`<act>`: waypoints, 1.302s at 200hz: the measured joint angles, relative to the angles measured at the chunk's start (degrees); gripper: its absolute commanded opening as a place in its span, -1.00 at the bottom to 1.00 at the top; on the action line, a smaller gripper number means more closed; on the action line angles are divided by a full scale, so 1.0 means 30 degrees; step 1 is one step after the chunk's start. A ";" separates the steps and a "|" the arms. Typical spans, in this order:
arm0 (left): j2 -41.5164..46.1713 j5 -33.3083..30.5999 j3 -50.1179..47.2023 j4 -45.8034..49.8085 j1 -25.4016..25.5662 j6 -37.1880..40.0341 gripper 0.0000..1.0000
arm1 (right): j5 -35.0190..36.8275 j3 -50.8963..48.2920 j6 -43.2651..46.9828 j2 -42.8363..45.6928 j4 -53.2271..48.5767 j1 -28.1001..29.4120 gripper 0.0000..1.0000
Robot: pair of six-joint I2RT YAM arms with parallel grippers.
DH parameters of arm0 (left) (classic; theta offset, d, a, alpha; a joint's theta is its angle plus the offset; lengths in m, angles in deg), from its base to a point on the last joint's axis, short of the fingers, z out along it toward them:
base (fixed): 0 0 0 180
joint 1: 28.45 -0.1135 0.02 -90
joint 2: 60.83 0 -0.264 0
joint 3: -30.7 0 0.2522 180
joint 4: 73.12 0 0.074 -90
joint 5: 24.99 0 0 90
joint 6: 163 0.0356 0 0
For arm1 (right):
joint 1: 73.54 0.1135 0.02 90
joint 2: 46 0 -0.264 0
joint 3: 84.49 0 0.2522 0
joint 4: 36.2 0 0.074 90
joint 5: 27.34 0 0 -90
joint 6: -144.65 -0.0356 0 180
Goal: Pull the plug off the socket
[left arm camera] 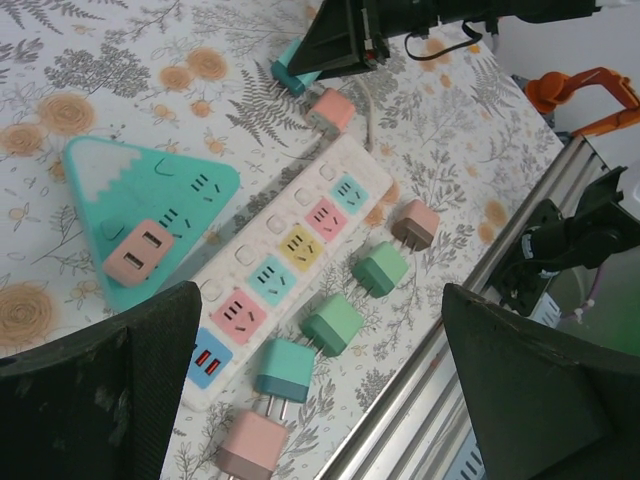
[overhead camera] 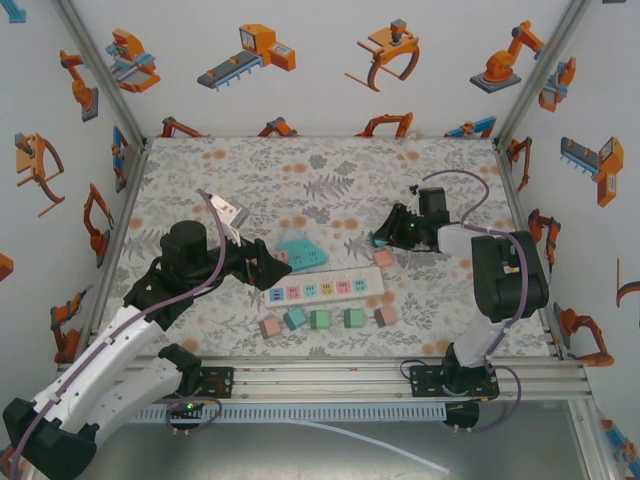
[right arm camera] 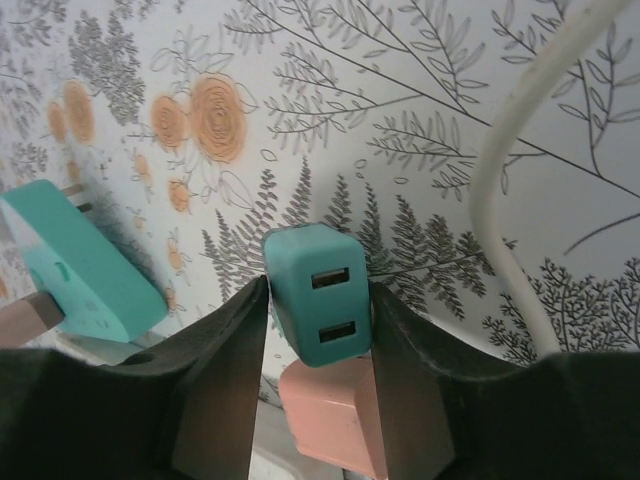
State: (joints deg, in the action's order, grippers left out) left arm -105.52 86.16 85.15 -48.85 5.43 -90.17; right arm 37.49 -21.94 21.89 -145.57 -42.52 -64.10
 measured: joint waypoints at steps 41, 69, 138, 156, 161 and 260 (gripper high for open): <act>-0.0007 -0.0838 0.0000 0.0262 0.0000 -0.0015 0.94 | 0.0903 0.0007 0.0503 0.0517 -0.0714 0.0000 0.12; 0.0000 -0.1545 0.0000 0.0488 0.0000 -0.0073 0.94 | 0.1668 0.0000 0.0911 0.1290 -0.1581 0.0000 0.15; 0.0903 -0.4750 0.0000 0.2929 -0.0022 -0.1056 0.94 | 0.3198 0.0255 0.4911 0.5792 -0.1792 0.2514 0.13; 0.1093 -0.5559 0.0007 0.3570 -0.0182 -0.1428 0.94 | 0.3271 0.0831 0.7002 0.6309 -0.1596 0.4583 0.13; 0.1115 -0.5712 0.0007 0.3716 -0.0291 -0.1523 0.94 | 0.3206 0.1049 0.7606 0.6324 -0.1537 0.5136 0.13; 0.2055 -0.6098 -0.0299 0.5574 -0.4357 -0.3337 0.94 | 0.0641 0.5406 2.2768 0.1486 -0.2404 1.3121 0.13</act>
State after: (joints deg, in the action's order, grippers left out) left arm -99.36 67.86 84.25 -32.13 -7.64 -100.18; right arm 39.41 -5.72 90.20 -141.11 -49.74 -24.74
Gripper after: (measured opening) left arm 0.972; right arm 0.565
